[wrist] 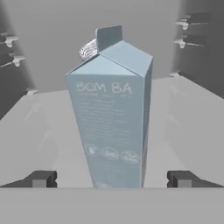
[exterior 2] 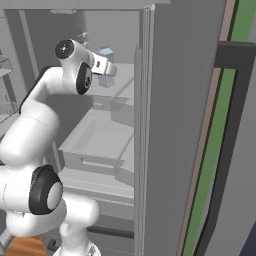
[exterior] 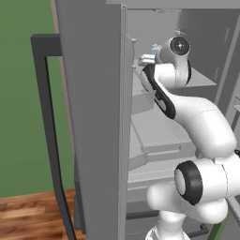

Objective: Take a sugar cube from the saucer and place it inside the coffee. Then, grab milk from the fridge and place it next to the coffee on the counter to sweeten the coffee.

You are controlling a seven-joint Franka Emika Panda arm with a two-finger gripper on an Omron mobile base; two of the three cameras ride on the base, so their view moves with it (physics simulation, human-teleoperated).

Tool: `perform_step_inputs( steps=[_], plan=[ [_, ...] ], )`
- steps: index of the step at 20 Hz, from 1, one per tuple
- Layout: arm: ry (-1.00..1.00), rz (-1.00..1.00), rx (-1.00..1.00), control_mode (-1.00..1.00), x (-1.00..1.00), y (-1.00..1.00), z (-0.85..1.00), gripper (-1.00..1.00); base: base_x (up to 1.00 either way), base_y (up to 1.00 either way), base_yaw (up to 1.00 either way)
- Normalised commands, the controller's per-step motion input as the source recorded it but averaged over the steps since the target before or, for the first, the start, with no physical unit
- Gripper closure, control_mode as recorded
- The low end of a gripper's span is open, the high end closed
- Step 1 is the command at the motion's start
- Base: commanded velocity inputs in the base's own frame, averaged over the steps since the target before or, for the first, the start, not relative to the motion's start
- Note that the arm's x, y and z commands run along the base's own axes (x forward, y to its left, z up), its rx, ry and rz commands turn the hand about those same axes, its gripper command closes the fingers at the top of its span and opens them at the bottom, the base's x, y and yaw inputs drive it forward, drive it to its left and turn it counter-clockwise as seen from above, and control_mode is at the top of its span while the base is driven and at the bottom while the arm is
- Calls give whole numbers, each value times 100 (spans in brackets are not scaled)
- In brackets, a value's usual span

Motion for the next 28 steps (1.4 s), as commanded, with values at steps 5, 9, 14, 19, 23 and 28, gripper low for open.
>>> perform_step_inputs(
  steps=[5, 9, 14, 19, 23, 28],
  plan=[
    [0, -4, -2, -100, 40, 0, -3, -100, 0, 0, 0],
    [0, -5, 0, -100, 24, 0, 0, -100, 0, 0, 0],
    [-2, -3, 0, -100, 18, -2, 0, 100, 0, 0, 0],
    [-3, -1, -1, -100, 12, -13, -5, 100, 0, 0, 0],
    [0, 0, 0, -100, -17, 0, 0, 100, 0, 0, 0],
    [-9, 0, 0, -100, -97, -15, 12, 100, 0, 0, 0]
  ],
)
